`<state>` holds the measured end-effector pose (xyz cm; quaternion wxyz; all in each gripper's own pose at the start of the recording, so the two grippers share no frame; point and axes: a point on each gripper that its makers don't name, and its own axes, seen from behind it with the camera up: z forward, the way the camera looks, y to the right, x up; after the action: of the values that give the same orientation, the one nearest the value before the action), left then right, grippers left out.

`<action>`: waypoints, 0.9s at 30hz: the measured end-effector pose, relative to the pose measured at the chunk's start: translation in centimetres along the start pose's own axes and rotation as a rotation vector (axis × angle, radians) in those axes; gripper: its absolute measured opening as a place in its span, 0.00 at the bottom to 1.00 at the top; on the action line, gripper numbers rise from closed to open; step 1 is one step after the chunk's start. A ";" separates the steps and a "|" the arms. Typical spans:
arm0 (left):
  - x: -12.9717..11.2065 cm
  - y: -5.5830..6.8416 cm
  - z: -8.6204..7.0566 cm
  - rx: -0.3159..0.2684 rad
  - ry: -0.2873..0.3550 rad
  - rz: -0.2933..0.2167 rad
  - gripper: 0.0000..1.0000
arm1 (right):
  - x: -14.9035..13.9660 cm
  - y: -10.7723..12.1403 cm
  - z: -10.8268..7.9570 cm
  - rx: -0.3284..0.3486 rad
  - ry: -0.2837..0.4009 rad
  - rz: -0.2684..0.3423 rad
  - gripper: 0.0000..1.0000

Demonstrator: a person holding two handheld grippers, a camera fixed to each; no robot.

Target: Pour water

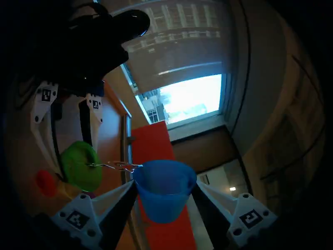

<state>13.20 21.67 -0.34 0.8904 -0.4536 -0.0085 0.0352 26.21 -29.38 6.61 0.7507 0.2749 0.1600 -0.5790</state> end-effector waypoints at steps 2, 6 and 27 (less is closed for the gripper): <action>0.0 0.0 0.0 0.000 -0.001 0.001 0.85 | 0.0 0.1 0.0 -0.002 -0.001 -0.011 0.89; 0.0 0.1 0.1 -0.002 -0.001 0.002 0.85 | 0.1 0.3 0.0 -0.010 0.001 -0.036 0.89; -0.3 -0.2 0.0 0.005 -0.007 0.002 0.85 | 0.1 1.1 0.3 -0.044 0.002 -0.173 0.89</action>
<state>12.89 21.57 -0.18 0.8916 -0.4512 -0.0112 0.0379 27.25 -29.41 7.07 0.7035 0.2441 0.1965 -0.6379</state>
